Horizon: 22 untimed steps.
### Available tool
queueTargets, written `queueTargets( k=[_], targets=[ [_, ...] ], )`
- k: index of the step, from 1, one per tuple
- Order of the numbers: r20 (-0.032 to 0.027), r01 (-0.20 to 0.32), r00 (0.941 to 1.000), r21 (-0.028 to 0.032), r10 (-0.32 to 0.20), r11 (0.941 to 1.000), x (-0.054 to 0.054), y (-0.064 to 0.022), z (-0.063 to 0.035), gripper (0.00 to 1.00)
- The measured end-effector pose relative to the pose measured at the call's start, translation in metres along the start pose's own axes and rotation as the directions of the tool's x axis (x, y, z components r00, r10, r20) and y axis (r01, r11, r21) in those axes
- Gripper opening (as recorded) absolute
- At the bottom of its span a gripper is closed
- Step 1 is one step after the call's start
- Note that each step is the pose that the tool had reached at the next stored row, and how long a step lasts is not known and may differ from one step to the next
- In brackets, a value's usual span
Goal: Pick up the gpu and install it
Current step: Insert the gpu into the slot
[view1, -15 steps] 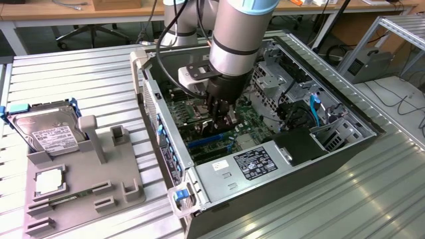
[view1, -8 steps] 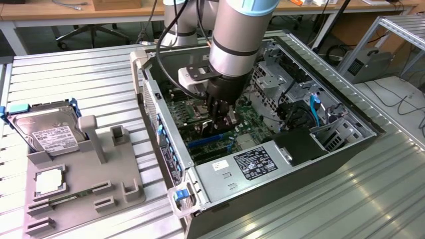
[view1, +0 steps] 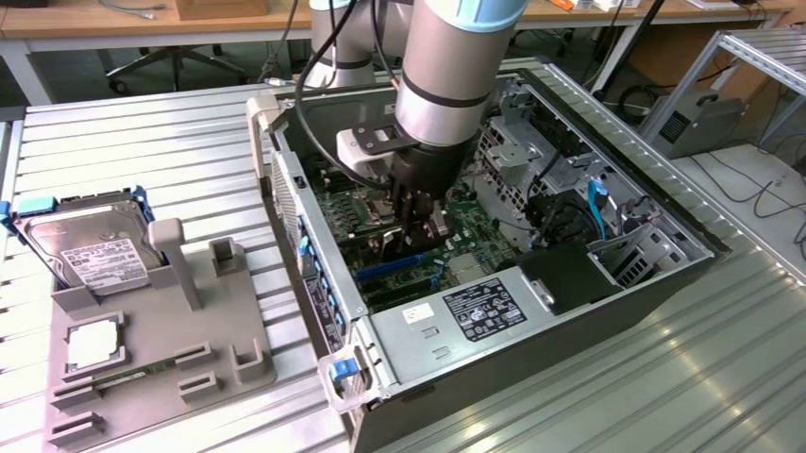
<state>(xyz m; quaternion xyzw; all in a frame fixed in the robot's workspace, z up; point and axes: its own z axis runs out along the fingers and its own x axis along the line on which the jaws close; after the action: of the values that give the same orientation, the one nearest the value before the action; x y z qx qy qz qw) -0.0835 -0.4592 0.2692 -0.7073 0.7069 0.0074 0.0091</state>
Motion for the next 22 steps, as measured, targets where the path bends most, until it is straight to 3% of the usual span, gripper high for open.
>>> queueTargets(
  k=[22],
  targets=[
    [-0.0002, -0.003, 1.0, 0.0009, 0.003, 1.0, 0.0, 0.0001, 0.0026, 0.27]
  ],
)
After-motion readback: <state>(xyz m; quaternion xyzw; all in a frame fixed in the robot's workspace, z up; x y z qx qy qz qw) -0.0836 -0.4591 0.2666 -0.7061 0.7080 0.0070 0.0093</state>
